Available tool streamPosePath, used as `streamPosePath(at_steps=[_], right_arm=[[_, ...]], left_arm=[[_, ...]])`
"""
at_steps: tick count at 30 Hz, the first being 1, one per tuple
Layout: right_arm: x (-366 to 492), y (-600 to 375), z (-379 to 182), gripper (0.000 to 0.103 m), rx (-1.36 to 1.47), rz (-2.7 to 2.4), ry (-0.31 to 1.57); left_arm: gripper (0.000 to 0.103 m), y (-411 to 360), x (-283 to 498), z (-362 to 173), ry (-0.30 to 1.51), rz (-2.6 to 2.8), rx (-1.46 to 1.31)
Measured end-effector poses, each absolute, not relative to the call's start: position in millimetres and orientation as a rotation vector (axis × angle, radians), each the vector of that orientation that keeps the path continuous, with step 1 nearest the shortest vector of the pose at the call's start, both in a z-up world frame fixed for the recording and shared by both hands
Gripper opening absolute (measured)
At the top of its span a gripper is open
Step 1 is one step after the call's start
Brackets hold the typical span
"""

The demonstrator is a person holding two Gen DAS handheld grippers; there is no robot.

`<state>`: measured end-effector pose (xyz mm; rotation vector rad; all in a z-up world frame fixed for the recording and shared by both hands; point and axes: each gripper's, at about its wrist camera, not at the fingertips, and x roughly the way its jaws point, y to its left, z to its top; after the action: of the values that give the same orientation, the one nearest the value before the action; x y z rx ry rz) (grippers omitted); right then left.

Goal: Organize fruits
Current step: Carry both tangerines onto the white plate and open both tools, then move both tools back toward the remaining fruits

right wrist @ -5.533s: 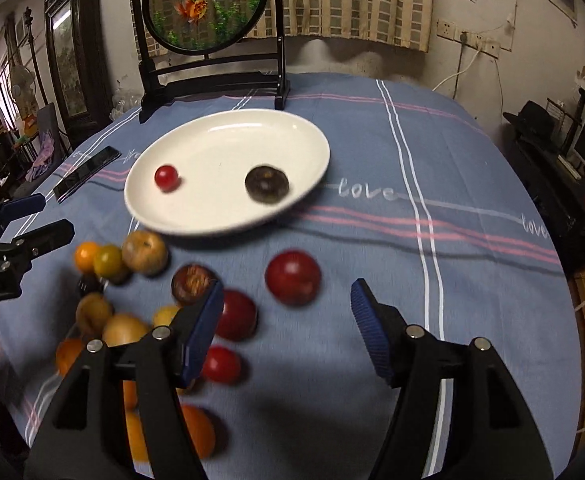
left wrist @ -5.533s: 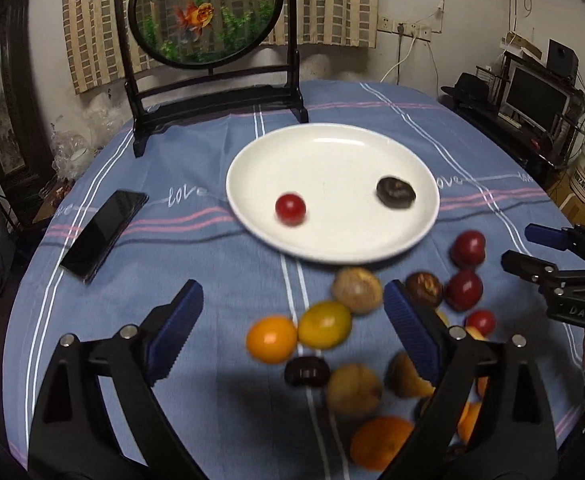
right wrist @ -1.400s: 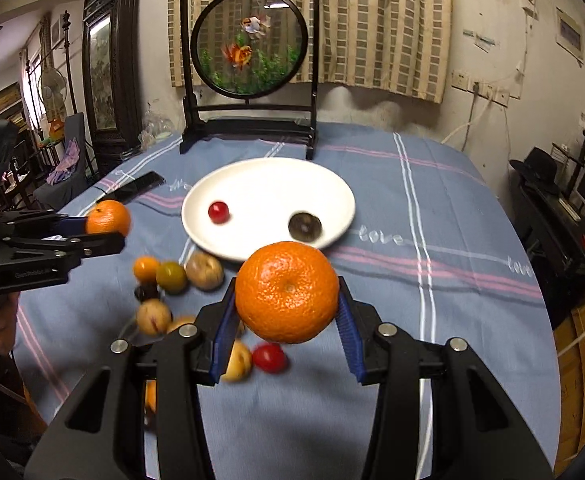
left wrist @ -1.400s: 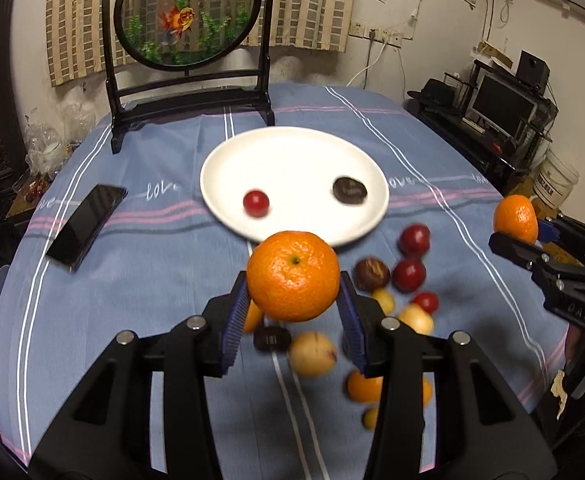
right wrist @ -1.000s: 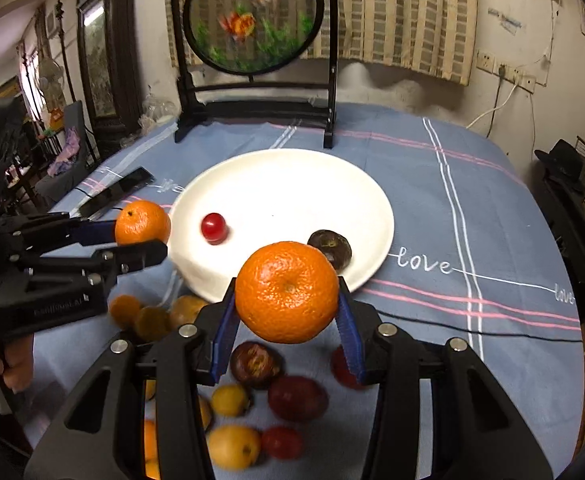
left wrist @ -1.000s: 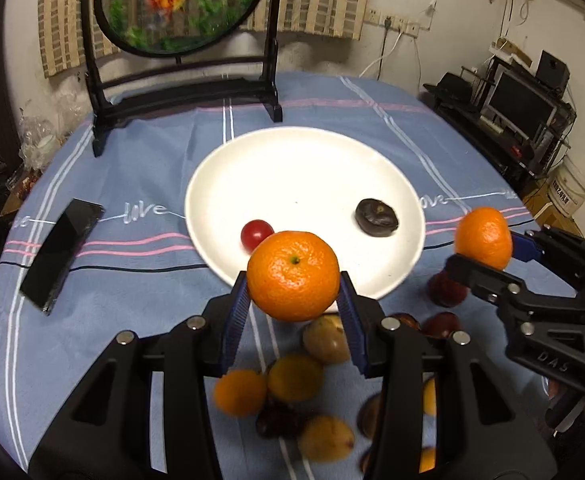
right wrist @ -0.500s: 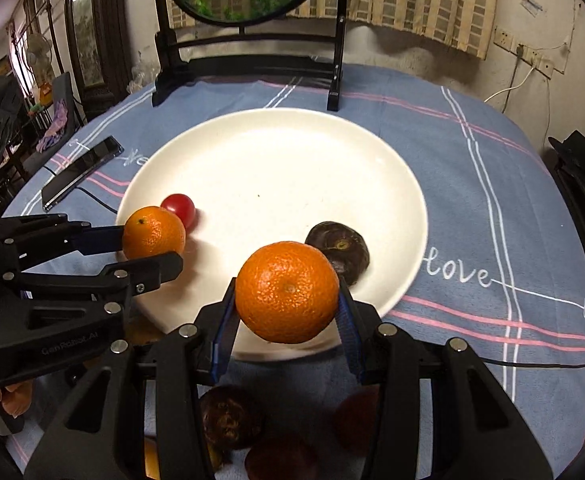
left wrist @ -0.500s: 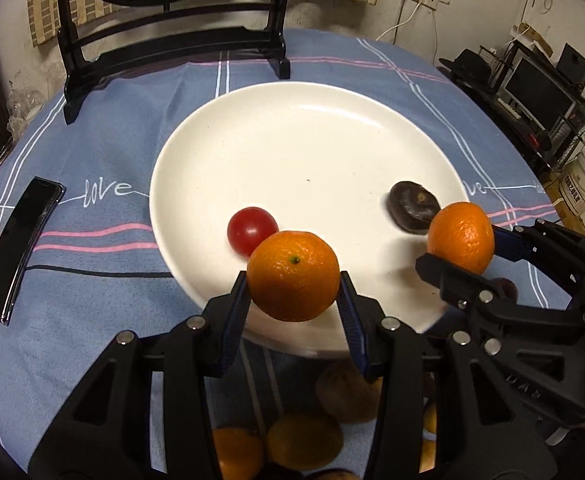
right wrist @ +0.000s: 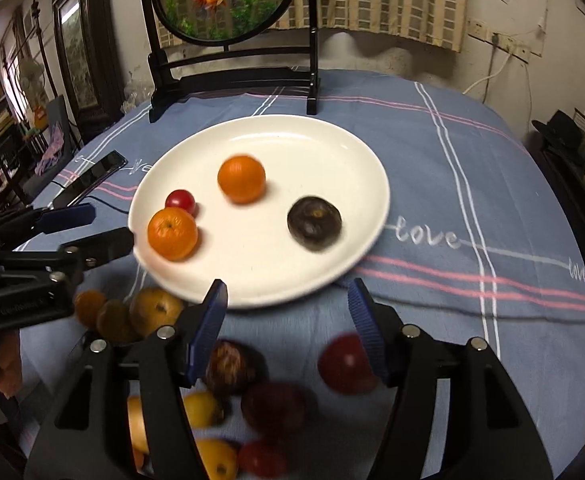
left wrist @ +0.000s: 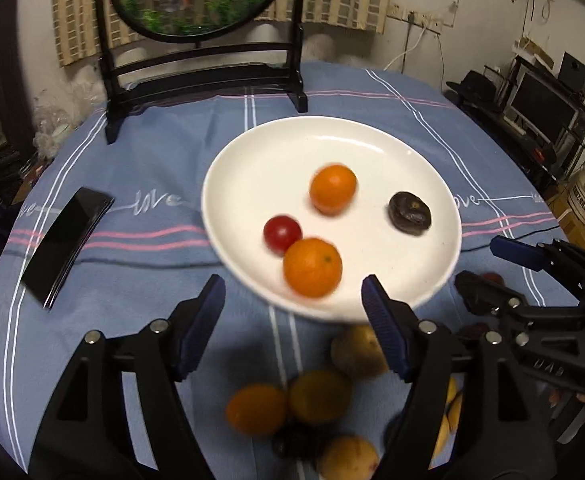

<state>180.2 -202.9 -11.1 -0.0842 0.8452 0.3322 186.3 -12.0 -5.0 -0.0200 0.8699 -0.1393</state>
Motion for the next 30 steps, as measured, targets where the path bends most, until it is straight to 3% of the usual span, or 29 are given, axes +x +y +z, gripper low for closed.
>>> streamPosePath(at_steps=[12, 30], right_arm=[[101.1, -230.3, -17.5, 0.065, -0.016, 0.324, 0.833], [-0.3, -224.7, -41.2, 0.065, -0.053, 0.395, 0.839]], left_arm=[[0.084, -2.0, 99.6, -6.7, 0.865, -0.151, -0.053], [0.088, 0.8, 13.8, -27.7, 0.906, -0.158, -0.067]])
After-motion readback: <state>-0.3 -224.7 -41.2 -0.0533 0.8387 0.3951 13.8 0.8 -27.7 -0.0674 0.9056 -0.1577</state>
